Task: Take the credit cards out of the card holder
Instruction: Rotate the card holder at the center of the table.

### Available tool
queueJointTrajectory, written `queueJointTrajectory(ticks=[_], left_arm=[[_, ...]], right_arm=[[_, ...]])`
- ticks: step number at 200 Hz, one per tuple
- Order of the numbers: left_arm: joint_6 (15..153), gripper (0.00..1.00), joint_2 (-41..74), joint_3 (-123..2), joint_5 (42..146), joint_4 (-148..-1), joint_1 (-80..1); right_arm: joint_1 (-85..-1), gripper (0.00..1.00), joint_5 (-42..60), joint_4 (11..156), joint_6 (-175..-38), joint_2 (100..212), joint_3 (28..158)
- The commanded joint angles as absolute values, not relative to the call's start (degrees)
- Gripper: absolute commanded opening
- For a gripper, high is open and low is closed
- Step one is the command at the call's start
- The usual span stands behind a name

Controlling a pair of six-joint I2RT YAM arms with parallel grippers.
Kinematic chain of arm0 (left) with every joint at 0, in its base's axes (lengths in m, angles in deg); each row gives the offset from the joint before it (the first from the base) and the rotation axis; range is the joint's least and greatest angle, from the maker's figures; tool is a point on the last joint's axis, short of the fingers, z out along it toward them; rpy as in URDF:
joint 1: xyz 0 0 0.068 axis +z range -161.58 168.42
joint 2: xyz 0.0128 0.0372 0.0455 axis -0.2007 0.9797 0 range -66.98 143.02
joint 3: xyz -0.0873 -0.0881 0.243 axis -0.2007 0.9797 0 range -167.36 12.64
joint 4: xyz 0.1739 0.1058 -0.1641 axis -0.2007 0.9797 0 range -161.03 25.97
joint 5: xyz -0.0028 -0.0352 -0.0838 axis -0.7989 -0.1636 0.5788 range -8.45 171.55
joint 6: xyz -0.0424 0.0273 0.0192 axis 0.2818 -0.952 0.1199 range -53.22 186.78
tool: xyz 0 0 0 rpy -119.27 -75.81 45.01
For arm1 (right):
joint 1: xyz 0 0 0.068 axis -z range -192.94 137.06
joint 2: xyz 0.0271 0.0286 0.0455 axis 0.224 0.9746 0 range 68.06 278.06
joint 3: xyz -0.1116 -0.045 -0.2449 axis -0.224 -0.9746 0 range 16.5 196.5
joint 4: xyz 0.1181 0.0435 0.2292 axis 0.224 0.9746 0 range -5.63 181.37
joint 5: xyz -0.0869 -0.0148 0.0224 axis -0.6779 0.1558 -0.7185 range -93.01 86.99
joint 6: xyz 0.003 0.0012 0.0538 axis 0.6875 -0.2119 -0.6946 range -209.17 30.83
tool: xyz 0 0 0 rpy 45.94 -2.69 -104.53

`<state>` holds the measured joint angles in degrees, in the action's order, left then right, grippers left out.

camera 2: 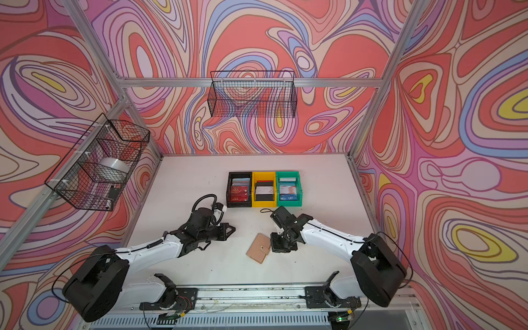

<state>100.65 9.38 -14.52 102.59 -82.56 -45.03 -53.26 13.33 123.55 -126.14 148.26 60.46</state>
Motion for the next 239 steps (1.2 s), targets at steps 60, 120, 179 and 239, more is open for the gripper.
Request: queueJointTrajectory(ticks=[60, 120, 179, 239], left_arm=[[102.86, 0.00, 12.63, -18.02, 103.28, -84.40, -47.30], [102.20, 0.00, 8.80, -14.74, 100.55, -81.84, -47.26], [104.92, 0.00, 9.16, -12.87, 101.79, -84.98, -47.35], [103.80, 0.00, 7.62, -13.06, 101.94, -82.88, -51.45]], right_arm=[[-53.71, 0.11, 12.46, 118.15, -123.89, 160.06, 63.69], [-53.73, 0.12, 11.00, 117.60, -120.82, 168.45, 74.19], [-53.73, 0.13, 7.13, 120.19, -116.88, 173.36, 83.16], [-53.81, 0.13, 8.63, 127.23, -114.65, 157.69, 77.17]])
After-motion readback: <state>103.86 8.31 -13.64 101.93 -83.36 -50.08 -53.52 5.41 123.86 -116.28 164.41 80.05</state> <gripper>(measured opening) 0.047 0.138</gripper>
